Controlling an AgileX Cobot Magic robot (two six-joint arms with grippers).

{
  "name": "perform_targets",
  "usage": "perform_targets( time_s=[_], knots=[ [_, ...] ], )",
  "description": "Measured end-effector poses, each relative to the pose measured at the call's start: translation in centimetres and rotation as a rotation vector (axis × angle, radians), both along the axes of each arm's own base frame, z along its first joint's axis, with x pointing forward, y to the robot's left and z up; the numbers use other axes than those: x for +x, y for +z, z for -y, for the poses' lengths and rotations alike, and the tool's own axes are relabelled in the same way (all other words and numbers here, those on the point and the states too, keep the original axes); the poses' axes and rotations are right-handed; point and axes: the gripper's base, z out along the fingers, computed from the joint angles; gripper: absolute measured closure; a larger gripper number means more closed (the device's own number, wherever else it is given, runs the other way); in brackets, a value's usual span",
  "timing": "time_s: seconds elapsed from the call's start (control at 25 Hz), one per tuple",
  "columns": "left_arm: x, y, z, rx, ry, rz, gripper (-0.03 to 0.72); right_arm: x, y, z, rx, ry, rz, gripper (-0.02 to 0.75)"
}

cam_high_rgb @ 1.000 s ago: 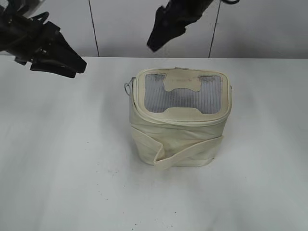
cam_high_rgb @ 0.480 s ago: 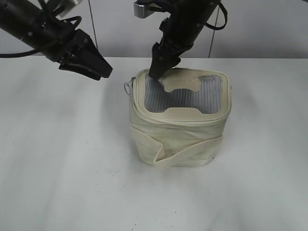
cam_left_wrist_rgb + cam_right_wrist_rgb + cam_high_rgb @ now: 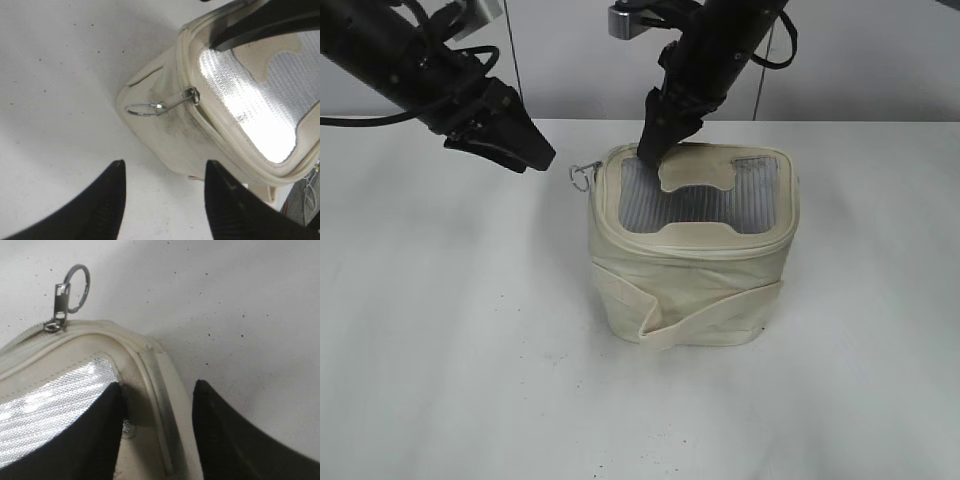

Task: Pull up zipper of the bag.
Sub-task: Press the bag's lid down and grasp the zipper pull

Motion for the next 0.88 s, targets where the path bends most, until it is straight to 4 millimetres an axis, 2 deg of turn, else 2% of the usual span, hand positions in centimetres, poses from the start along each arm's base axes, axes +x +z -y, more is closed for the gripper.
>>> perform_targets(
  time_s=[0.16,0.24,0.28,0.32,0.36,0.44,0.64,0.88],
  knots=[
    [0.5,0.2,-0.3,0.061,-0.045,0.084,0.237,-0.1,-0.2,-0.2,0.014,0.007,-0.014,0.48],
    [0.6,0.3,-0.4,0.08,-0.083,0.134,0.223,-0.1,-0.2,-0.2,0.017,0.009,-0.017,0.549],
    [0.7,0.3,-0.1,0.095,-0.115,0.184,0.218,-0.1,-0.2,-0.2,0.017,0.011,-0.019,0.622],
    [0.7,0.3,-0.1,0.095,-0.115,0.184,0.218,-0.1,-0.2,-0.2,0.017,0.011,-0.019,0.622],
    [0.7,0.3,0.2,0.103,-0.137,0.211,0.216,-0.1,-0.2,-0.2,0.017,0.011,-0.02,0.666],
    [0.6,0.3,0.8,0.12,-0.19,0.273,0.214,-0.1,-0.2,-0.2,0.016,0.011,-0.021,0.707],
    [0.2,-0.1,2.6,0.228,-0.363,0.432,0.214,-0.1,-0.2,-0.2,0.016,0.011,-0.021,0.719],
    [0.2,-0.3,3.8,0.361,-0.455,0.58,0.214,-0.1,-0.2,-0.2,0.016,0.011,-0.021,0.718]
  ],
)
